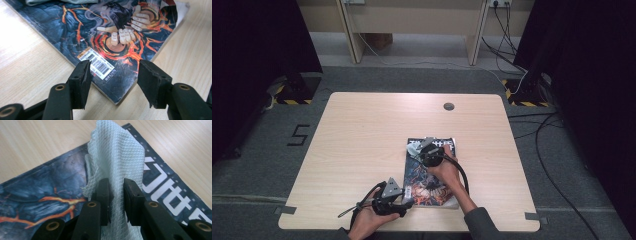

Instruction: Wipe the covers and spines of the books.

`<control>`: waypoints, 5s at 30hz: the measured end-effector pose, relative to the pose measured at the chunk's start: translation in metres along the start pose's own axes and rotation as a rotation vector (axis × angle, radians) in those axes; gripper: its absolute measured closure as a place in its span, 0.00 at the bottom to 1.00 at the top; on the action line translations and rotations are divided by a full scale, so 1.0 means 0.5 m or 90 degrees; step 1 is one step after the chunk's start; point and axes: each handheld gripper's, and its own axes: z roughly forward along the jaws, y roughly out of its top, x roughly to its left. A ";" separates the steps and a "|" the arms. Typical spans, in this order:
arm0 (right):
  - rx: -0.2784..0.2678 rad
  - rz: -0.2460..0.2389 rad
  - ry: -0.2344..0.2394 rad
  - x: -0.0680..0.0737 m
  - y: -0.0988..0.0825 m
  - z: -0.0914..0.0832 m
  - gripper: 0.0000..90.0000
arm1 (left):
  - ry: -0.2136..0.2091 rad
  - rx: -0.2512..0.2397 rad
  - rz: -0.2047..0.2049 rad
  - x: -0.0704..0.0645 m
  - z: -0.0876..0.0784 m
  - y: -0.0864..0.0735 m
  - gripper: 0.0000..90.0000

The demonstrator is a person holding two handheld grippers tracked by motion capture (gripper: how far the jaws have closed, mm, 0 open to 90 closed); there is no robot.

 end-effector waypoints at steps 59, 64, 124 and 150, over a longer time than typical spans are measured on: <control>0.016 0.073 -0.057 -0.071 -0.148 -0.096 0.84 | 0.015 0.028 -0.015 0.027 -0.031 -0.026 0.23; 0.025 0.043 -0.071 -0.053 -0.137 -0.092 0.84 | 0.020 0.028 -0.014 0.030 -0.026 -0.025 0.23; -0.013 -0.037 0.063 0.090 -0.062 -0.069 0.83 | 0.149 0.017 -0.103 0.140 -0.071 -0.040 0.23; -0.023 -0.070 0.092 0.167 -0.077 -0.097 0.83 | 0.190 0.006 -0.156 0.186 -0.097 -0.058 0.22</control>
